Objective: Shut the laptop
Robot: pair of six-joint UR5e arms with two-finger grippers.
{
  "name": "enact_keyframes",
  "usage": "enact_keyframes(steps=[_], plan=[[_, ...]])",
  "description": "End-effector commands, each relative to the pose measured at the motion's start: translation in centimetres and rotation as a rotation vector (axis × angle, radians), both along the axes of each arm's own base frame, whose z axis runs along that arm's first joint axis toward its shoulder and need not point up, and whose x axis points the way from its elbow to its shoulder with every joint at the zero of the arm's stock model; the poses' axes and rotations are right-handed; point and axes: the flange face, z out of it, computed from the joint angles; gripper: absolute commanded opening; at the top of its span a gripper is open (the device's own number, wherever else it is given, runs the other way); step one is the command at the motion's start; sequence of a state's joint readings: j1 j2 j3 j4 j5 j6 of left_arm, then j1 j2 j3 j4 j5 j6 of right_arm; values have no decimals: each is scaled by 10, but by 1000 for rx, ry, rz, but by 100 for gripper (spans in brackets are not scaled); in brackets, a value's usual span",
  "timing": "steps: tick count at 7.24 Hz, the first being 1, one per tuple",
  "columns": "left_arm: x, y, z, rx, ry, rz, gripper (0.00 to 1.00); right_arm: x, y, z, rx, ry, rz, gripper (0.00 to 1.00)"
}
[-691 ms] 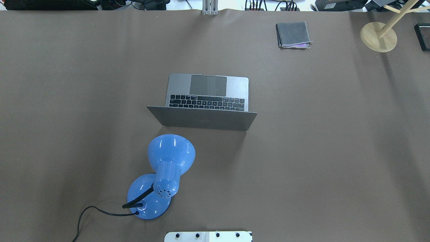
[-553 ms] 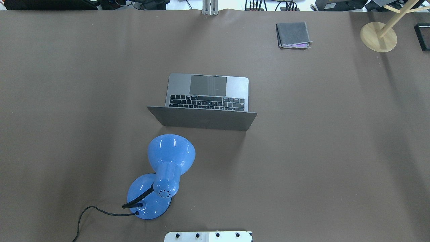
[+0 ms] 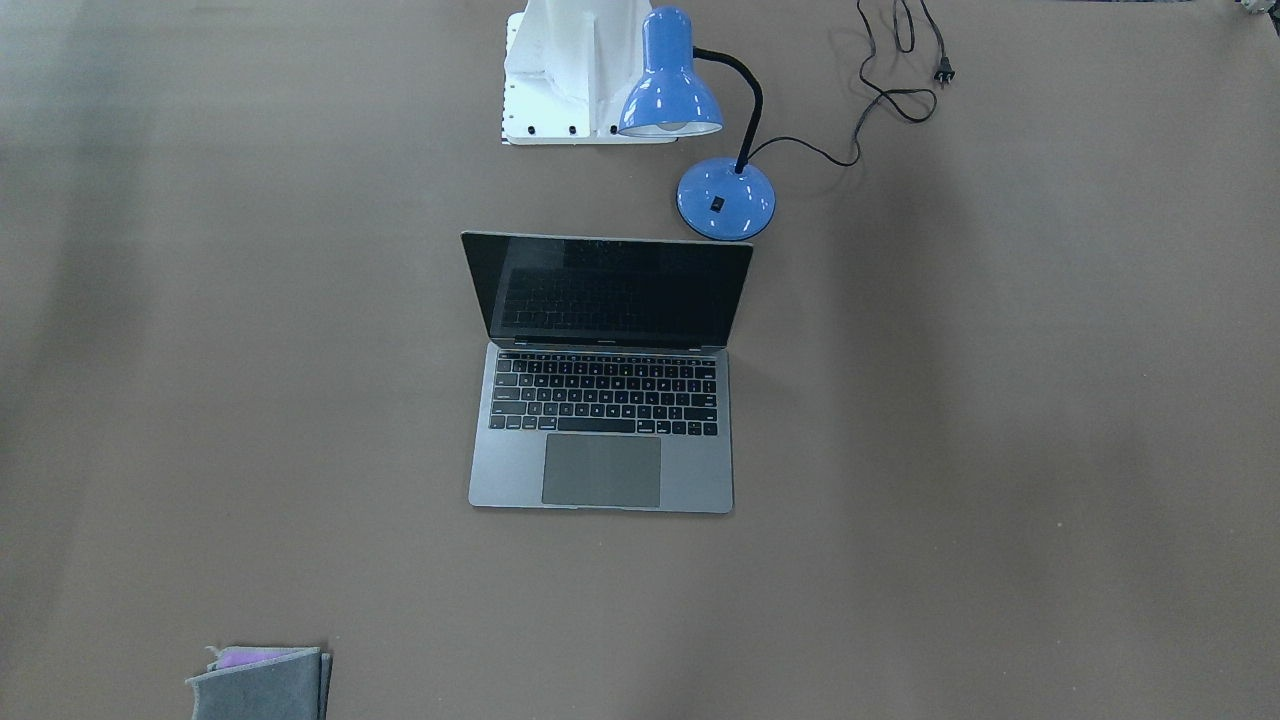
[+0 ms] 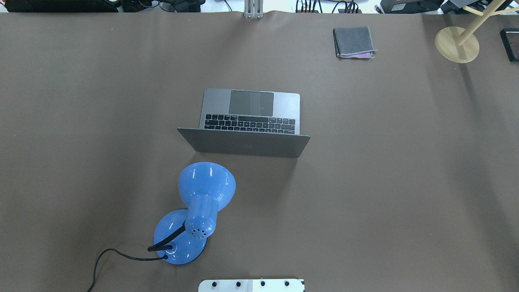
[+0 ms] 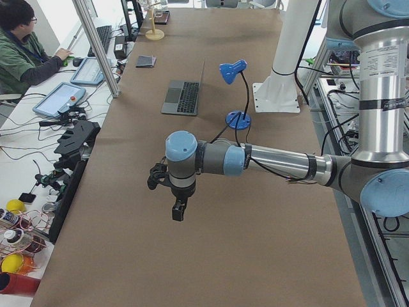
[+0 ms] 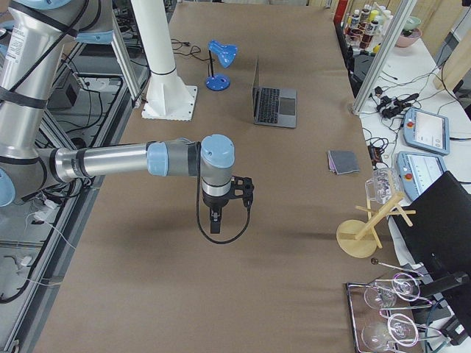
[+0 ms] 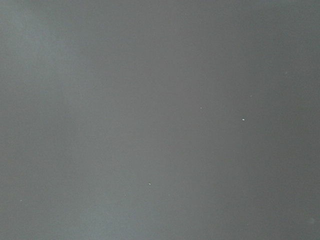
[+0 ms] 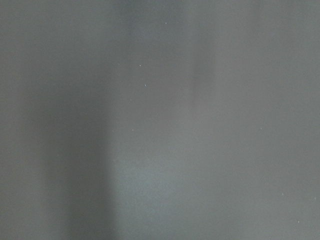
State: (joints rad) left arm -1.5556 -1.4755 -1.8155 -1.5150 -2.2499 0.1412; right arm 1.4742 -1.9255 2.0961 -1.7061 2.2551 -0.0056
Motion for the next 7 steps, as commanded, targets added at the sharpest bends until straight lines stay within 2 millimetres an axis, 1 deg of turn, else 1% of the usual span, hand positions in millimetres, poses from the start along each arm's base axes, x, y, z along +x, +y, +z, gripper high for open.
enact_keyframes(steps=[1,2,3,4,5,6,7], plan=[[0,-3,-8,35,1,0,99,-1,-17,-30,72,-4,3,100],[0,-7,-15,58,3,-1,99,-3,-32,-52,129,-14,7,100],[0,-14,-25,120,1,-2,99,-3,-36,-57,141,-10,11,100],[1,-40,-46,253,4,-6,99,-3,-37,-57,144,-10,13,100],[0,-45,-48,356,1,-10,99,-3,-39,-58,162,-11,12,100],[1,-51,-39,380,6,-6,99,-1,-40,-65,213,-19,18,100],[1,-52,-43,414,7,-1,99,1,-37,-57,242,-22,21,100]])
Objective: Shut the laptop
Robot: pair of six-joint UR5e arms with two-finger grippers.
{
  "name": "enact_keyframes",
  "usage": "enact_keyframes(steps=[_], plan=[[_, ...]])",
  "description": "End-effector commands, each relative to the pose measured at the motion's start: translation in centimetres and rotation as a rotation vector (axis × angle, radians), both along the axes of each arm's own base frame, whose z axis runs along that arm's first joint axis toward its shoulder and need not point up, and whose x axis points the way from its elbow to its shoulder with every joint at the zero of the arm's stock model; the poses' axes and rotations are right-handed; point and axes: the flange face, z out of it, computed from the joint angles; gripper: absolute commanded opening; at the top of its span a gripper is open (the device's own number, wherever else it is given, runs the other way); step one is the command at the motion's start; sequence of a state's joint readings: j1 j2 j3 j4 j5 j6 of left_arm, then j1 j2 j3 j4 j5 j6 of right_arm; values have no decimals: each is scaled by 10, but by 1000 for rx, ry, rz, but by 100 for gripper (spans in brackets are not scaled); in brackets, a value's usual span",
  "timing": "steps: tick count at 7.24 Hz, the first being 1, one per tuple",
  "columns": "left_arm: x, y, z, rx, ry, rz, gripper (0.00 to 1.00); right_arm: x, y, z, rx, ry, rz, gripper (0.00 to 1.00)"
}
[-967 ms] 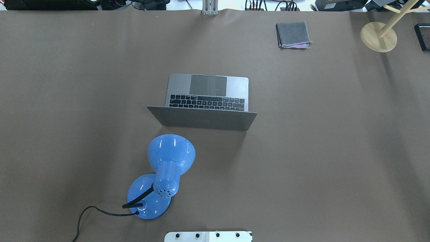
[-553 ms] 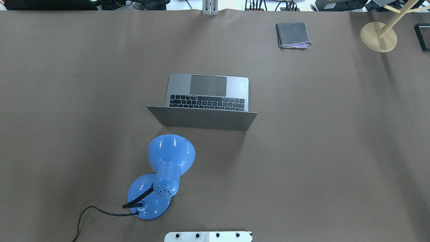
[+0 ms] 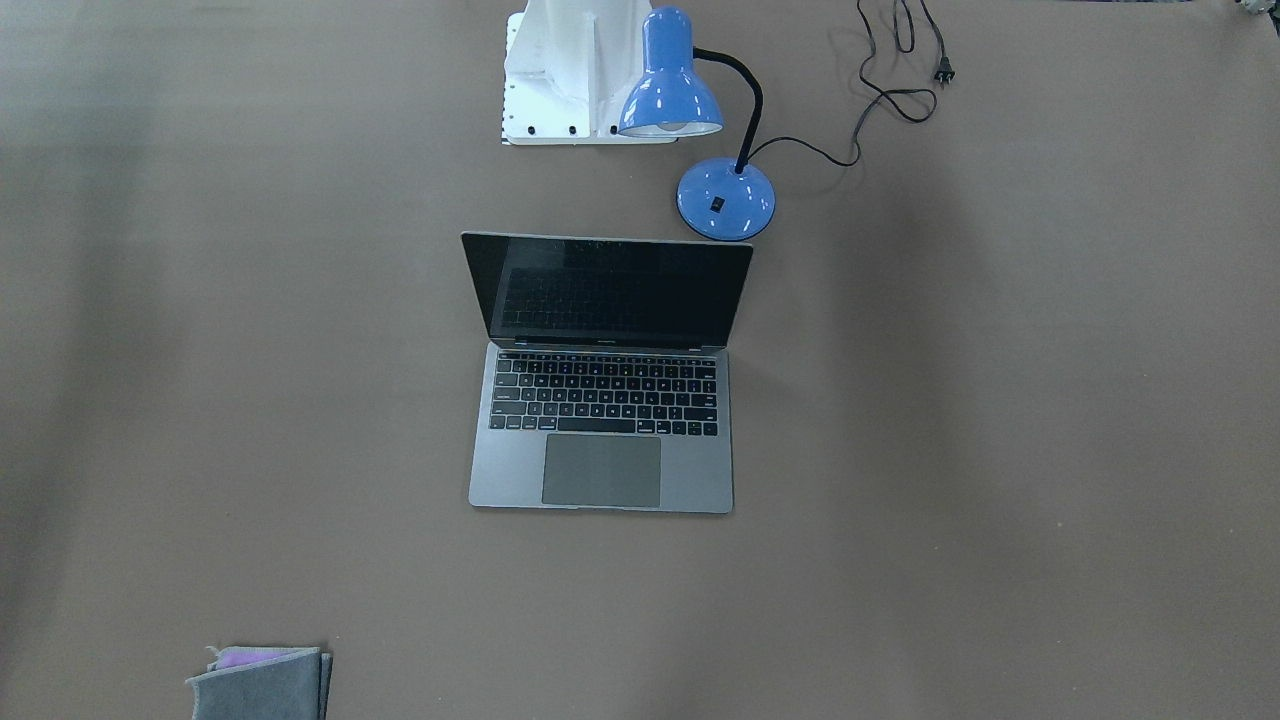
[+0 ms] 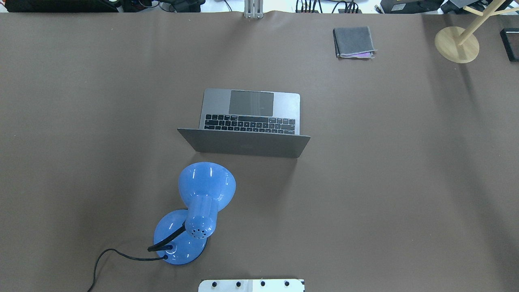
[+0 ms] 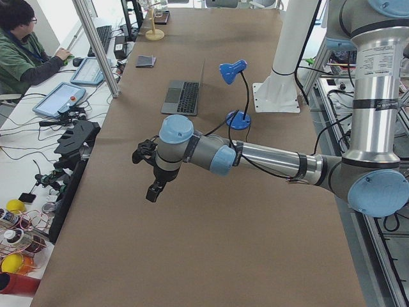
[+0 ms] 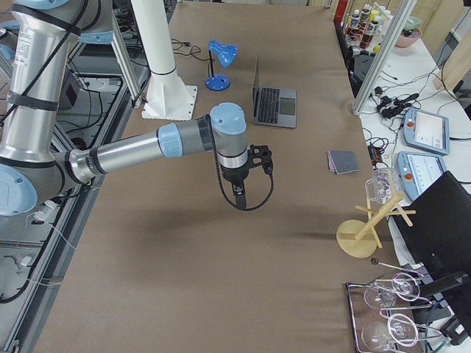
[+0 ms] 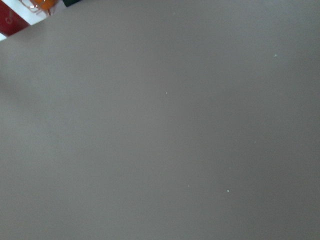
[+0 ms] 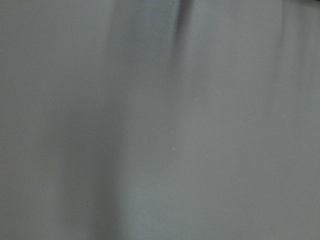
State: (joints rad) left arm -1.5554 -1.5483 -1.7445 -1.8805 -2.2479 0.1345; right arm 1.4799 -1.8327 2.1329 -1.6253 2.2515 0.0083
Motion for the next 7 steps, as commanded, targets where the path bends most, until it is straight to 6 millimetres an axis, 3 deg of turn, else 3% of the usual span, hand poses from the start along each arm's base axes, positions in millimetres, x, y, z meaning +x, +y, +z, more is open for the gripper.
enact_keyframes(steps=[1,3,4,6,7], plan=[[0,-5,-4,63,3,4,99,1,0,17,23,-12,1,100],[4,-4,-24,119,46,12,99,-5,-5,5,79,-84,0,100],[15,-5,-29,137,84,20,99,-15,-6,0,23,-155,40,100],[102,-2,-51,24,265,122,99,-63,-7,-22,-18,-260,77,100],[131,5,-64,-16,353,117,99,-94,-5,-38,-48,-317,113,100]])
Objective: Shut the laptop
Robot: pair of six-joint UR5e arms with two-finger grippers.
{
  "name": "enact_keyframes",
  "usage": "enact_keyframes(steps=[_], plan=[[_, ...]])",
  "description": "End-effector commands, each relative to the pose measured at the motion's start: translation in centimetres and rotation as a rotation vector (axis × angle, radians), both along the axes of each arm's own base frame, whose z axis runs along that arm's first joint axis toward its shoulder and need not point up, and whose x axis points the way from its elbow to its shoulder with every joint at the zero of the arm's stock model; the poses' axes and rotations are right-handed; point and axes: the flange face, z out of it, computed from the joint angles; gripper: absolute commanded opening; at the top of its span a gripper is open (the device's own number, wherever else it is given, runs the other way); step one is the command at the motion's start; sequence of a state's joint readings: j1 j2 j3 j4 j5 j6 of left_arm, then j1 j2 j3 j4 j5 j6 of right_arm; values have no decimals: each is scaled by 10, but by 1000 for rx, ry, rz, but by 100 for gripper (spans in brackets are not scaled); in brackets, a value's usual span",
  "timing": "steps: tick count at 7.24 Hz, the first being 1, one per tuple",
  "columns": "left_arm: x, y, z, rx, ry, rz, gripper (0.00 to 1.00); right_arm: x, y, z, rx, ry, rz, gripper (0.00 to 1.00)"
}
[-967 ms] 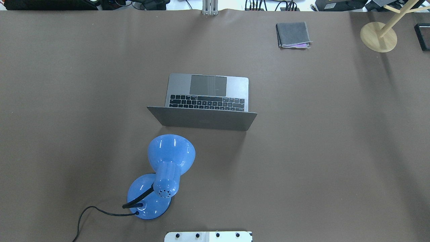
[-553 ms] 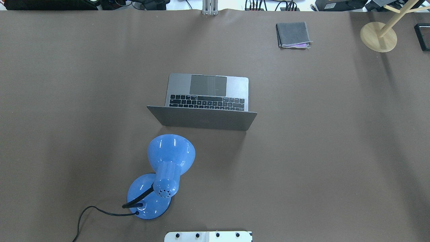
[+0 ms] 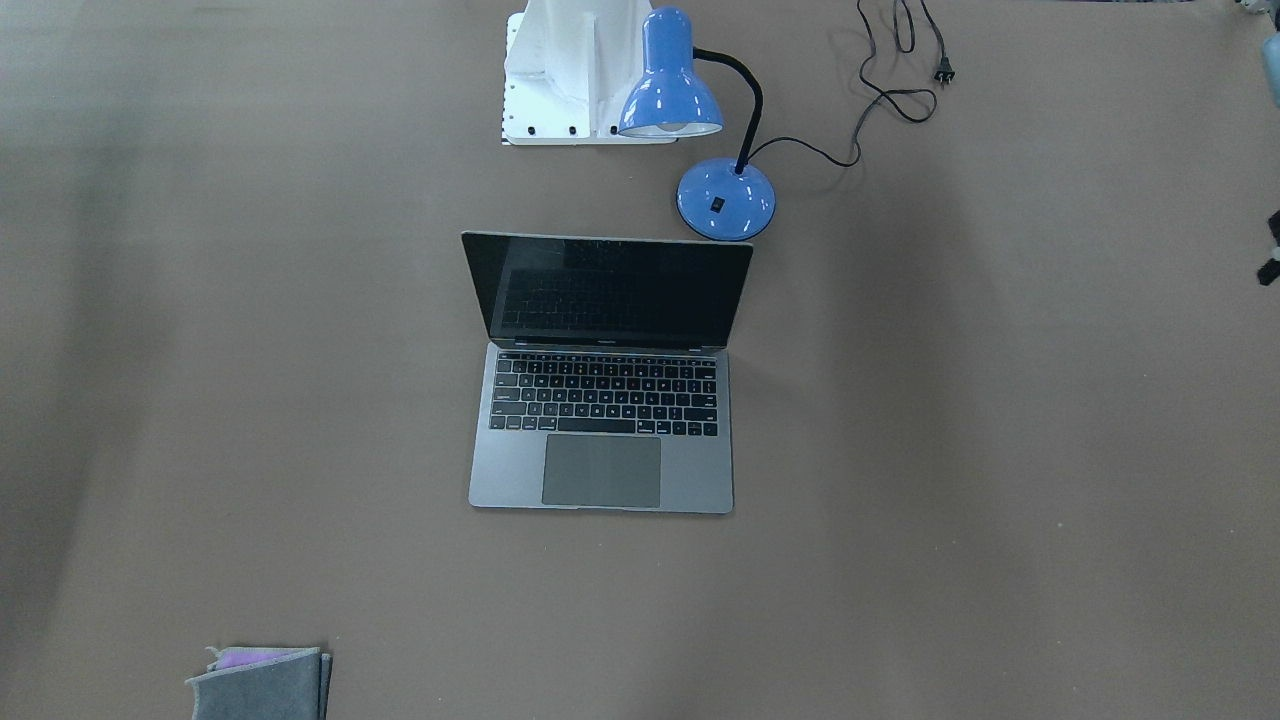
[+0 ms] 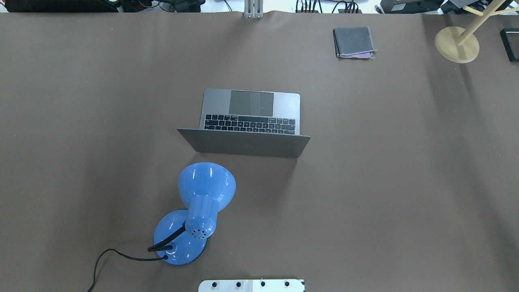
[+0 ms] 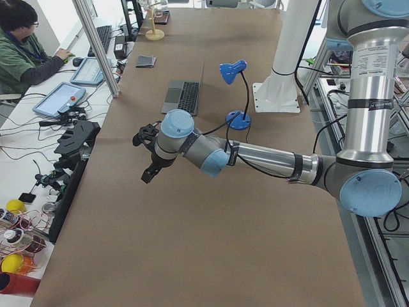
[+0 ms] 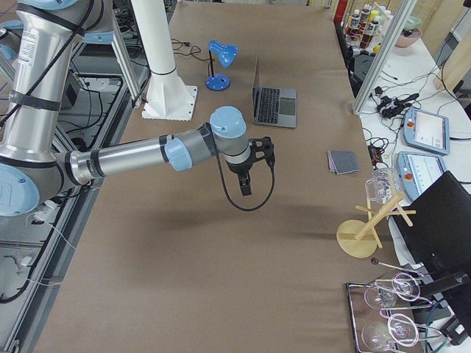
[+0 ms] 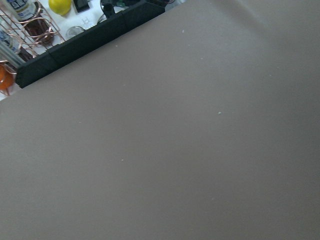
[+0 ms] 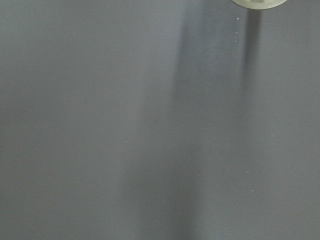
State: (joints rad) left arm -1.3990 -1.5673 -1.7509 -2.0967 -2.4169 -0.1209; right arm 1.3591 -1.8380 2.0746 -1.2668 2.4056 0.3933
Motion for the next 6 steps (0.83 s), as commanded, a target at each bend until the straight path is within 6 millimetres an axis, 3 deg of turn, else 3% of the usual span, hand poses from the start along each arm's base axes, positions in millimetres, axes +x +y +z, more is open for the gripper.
enact_keyframes(steps=[1,2,4,5,6], plan=[[76,20,-29,-104,190,27,99,-60,8,-33,-58,-136,79,99],[121,36,-43,-143,267,58,99,-92,15,-51,-79,-205,99,97],[193,68,-80,-222,403,150,98,-169,30,-101,-171,-312,111,82],[220,79,-92,-256,438,185,98,-206,48,-130,-199,-350,120,71],[246,84,-108,-230,455,186,95,-235,65,-147,-201,-374,108,49]])
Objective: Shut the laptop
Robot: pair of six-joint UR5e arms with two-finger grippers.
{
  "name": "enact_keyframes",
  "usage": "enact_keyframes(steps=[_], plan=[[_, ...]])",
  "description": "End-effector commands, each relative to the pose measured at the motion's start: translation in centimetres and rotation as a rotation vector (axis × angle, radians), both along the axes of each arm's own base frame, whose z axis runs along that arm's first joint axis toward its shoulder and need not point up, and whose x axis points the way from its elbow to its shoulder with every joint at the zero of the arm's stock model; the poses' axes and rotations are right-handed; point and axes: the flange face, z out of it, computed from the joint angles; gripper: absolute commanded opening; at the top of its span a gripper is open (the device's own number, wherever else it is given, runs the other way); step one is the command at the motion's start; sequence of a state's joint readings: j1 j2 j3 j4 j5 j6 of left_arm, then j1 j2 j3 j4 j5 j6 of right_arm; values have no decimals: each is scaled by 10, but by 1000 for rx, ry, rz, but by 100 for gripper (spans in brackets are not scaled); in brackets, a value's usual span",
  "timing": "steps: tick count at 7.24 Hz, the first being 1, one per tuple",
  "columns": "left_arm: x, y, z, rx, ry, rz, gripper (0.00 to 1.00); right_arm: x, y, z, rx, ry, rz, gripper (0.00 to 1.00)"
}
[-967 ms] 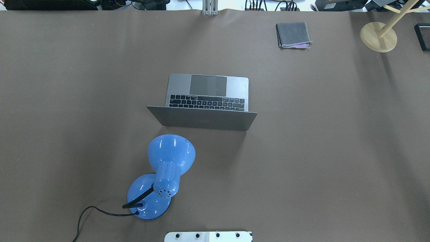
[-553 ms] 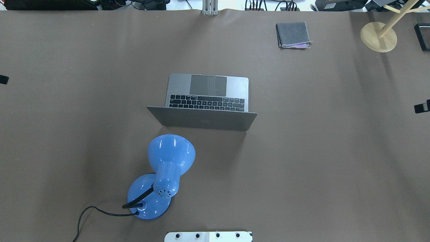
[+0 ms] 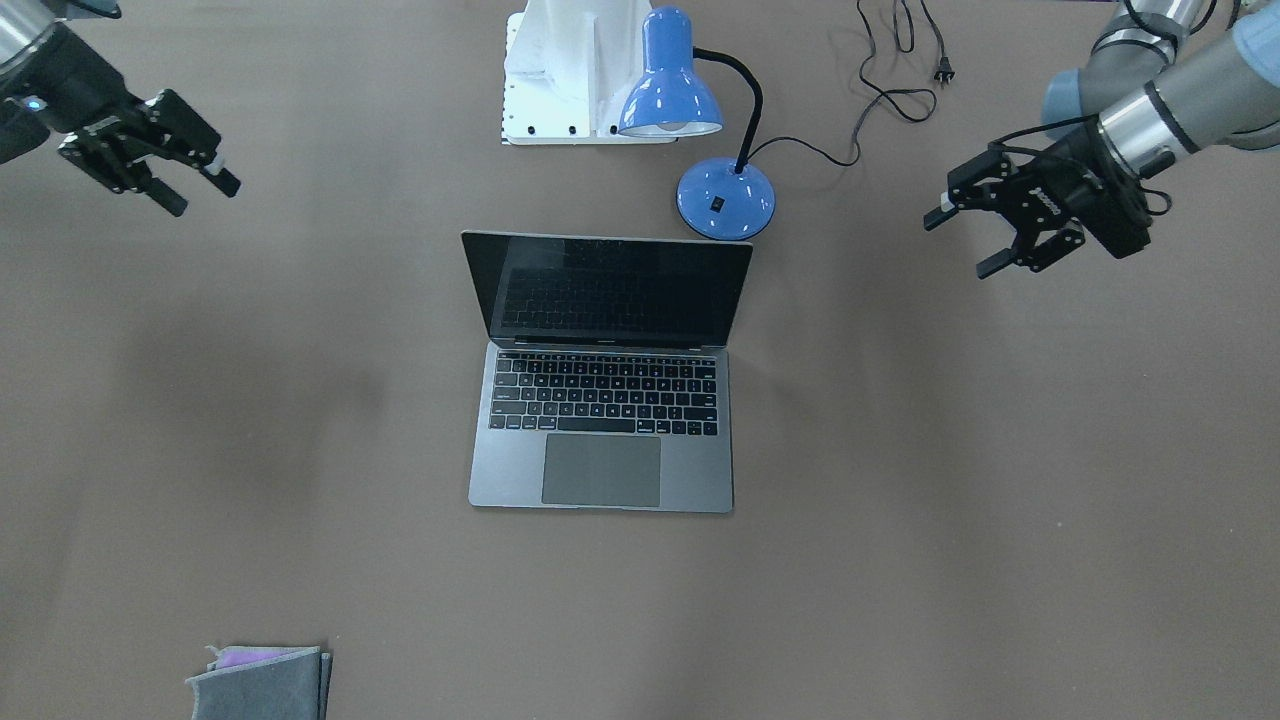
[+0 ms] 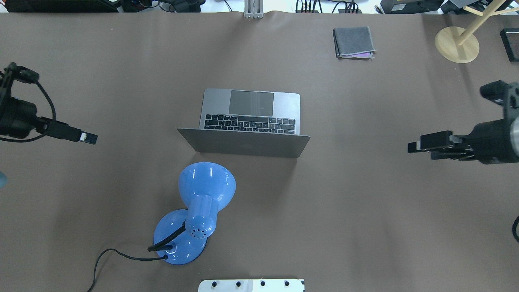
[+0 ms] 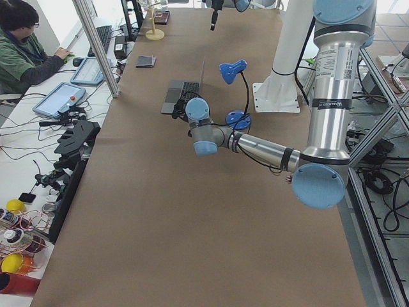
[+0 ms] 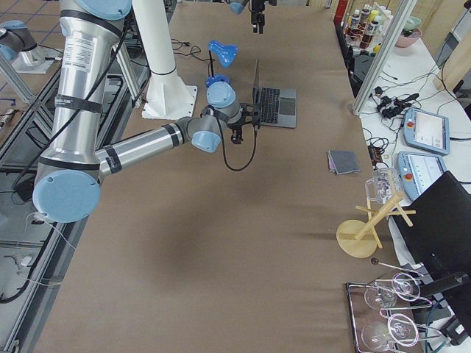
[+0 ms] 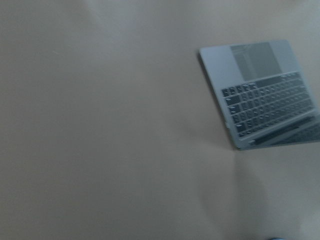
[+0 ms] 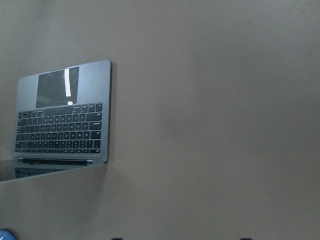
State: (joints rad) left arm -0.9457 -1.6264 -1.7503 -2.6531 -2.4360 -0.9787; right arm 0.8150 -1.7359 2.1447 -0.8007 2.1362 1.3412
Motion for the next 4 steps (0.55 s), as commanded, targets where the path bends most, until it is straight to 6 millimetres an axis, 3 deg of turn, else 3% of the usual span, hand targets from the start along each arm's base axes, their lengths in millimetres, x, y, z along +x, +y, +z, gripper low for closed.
enact_keyframes(steps=[1,2,4], plan=[[70,23,-37,-71,65,44,28,-57,30,-43,-30,-78,-20,16],[88,29,-54,-87,88,73,0,-66,35,-50,-27,-92,-38,0],[120,53,-76,-108,118,87,0,-100,46,-68,23,-107,-4,0]])
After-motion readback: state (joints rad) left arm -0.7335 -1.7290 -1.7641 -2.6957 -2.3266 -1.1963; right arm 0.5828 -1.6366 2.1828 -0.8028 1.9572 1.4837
